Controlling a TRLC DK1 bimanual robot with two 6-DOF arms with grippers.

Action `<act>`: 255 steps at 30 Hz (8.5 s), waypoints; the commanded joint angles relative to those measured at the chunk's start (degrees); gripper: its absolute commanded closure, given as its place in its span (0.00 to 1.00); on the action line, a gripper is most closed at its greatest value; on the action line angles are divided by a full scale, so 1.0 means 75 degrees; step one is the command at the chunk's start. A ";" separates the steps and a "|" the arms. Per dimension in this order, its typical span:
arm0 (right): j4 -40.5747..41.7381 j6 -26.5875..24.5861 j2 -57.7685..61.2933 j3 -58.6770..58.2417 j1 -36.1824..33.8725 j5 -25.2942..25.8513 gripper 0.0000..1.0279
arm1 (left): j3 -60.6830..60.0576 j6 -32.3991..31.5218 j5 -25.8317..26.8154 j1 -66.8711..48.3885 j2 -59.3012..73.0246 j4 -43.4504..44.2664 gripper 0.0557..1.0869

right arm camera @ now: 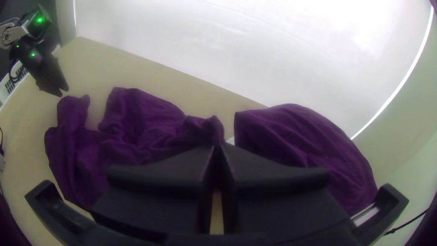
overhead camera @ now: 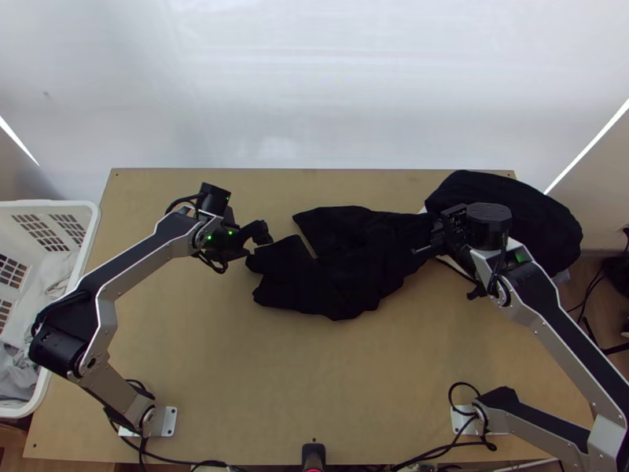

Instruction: Fold the t-shirt

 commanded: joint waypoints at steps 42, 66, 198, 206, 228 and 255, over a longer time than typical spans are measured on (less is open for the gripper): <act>0.0027 -0.0040 -0.0060 -0.0046 -0.0104 0.0009 0.97 | 0.0150 -0.0130 0.0226 -0.0106 0.0544 0.0297 0.96; -0.1028 -0.0157 0.0093 0.1313 -0.0983 0.0009 0.97 | 0.0865 -0.0552 0.0565 0.3293 -0.2690 -0.0687 0.96; -0.4157 0.1530 -0.2943 0.4723 -0.1299 -0.2066 0.97 | 0.0783 -0.0235 -0.0981 0.3750 -0.7542 -0.1133 0.96; -0.1567 0.1636 -0.2931 0.0036 -0.0678 -0.2066 0.97 | -0.3459 0.0960 -0.0853 0.3152 -0.8069 -0.0031 0.96; 0.1386 0.0605 0.0667 -0.0316 -0.0901 -0.2206 0.97 | -0.4315 0.1065 -0.1345 0.1980 -0.3581 0.3977 0.96; 0.2558 0.0616 0.4042 0.1583 -0.0795 -0.2195 0.97 | -0.1948 0.1358 -0.1579 0.3808 -0.0593 0.4000 0.96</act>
